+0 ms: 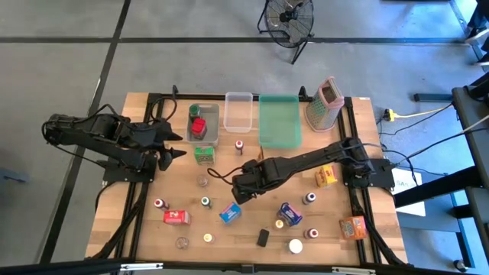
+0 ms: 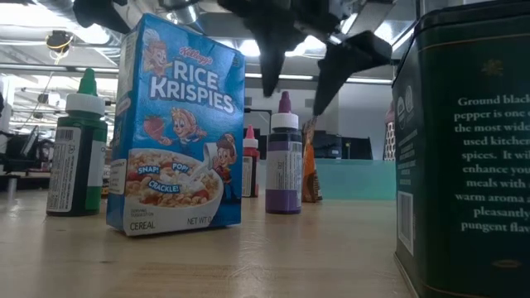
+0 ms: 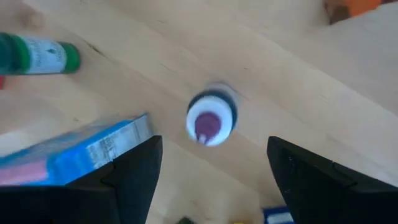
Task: Pick & Place Kitchen Items
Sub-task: Put the purple food coloring bottle into the transparent bin
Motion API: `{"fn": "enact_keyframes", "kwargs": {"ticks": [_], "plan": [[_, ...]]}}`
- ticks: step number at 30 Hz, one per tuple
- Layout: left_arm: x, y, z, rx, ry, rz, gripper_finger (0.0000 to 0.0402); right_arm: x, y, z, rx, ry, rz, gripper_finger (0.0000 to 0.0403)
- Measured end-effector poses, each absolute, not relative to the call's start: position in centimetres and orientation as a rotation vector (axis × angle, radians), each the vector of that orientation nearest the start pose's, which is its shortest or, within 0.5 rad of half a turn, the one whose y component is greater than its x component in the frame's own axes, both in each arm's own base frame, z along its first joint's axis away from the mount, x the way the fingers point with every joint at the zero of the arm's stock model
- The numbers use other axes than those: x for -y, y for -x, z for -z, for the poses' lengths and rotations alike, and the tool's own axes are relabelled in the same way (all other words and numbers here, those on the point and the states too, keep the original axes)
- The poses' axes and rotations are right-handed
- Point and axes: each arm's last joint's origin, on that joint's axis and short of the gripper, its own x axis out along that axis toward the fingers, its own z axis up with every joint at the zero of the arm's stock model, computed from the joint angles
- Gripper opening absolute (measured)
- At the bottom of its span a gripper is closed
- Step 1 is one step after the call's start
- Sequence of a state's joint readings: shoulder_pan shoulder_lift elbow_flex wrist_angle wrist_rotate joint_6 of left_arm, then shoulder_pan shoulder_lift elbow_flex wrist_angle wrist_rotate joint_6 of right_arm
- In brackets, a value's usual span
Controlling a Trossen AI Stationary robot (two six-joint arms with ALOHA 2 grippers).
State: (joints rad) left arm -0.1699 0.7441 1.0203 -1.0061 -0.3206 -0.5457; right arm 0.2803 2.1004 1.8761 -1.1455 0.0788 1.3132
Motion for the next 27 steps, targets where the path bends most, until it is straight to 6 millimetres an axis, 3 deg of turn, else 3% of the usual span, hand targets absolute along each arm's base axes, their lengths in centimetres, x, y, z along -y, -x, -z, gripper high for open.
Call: {"fn": "enact_keyframes", "kwargs": {"ticks": [16, 27], "plan": [[1.1, -11.6, -34.3, -0.646, 0.342, -0.33, 0.0286, -10.8, -41.9, -22.2, -1.235, -0.793, 0.715, 0.0293], [1.1, -11.6, -34.3, -0.646, 0.342, -0.331, 0.0287, -10.7, -41.9, -22.0, -1.243, -0.784, 0.718, 0.0293]]}}
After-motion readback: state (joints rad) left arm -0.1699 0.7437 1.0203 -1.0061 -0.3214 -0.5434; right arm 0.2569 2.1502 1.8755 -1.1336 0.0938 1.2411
